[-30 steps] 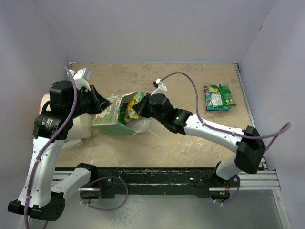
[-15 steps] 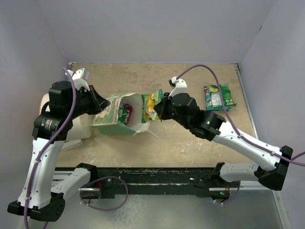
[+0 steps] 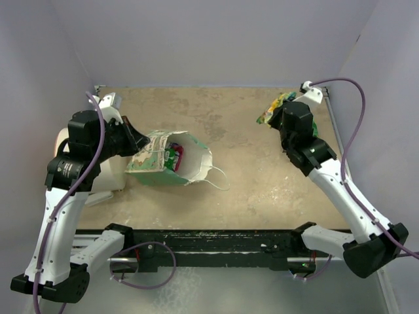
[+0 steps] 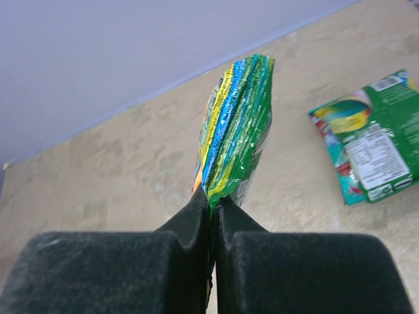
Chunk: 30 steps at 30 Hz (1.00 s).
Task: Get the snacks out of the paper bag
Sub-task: Place the snack at the center of the board.
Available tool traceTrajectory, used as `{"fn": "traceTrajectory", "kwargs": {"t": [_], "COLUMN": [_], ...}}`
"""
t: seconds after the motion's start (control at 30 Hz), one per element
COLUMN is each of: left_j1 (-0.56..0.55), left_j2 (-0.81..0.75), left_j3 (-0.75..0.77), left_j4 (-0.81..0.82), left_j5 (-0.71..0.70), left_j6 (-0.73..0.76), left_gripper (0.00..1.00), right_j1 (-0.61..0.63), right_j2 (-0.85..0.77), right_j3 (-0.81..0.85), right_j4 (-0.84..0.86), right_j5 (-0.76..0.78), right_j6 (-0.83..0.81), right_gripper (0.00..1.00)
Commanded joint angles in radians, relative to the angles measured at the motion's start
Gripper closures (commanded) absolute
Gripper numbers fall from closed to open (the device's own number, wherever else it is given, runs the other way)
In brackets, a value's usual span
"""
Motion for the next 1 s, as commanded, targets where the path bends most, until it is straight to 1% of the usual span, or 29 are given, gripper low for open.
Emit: {"fn": "traceTrajectory", "kwargs": {"t": [0.0,0.07,0.2,0.27,0.37,0.47,0.67,0.97], "left_j1": [-0.002,-0.002,-0.002,-0.002,-0.002,-0.002,-0.002,-0.002], "left_j2": [0.005,0.005,0.005,0.006,0.009,0.025,0.049,0.060], "left_j3": [0.049,0.055,0.063,0.064,0.074,0.090,0.100,0.105], "left_j4": [0.029,0.025,0.020,0.019,0.021,0.018,0.022,0.019], "left_j5": [-0.028,-0.033,-0.045,-0.053,-0.064,-0.074,-0.078,-0.073], "left_j6": [0.002,0.003,0.008,0.007,0.011,0.025,0.041,0.061], "left_gripper": [1.00,1.00,1.00,1.00,1.00,1.00,1.00,1.00], "right_j1": [-0.185,-0.284,-0.462,-0.539,-0.609,-0.653,-0.697,-0.712], "right_j2": [0.047,0.062,0.080,0.099,0.131,0.149,0.199,0.292], "right_j3": [-0.043,-0.099,-0.245,-0.288,-0.336,-0.389,-0.481,-0.549], "right_j4": [0.239,0.366,0.625,0.707,0.763,0.815,0.937,0.986], "right_j5": [-0.059,-0.179,-0.313,-0.342,-0.382,-0.394,-0.405,-0.399], "right_j6": [0.096,0.138,0.265,0.334,0.397,0.453,0.540,0.587], "right_gripper": [1.00,1.00,1.00,1.00,1.00,1.00,1.00,1.00]}}
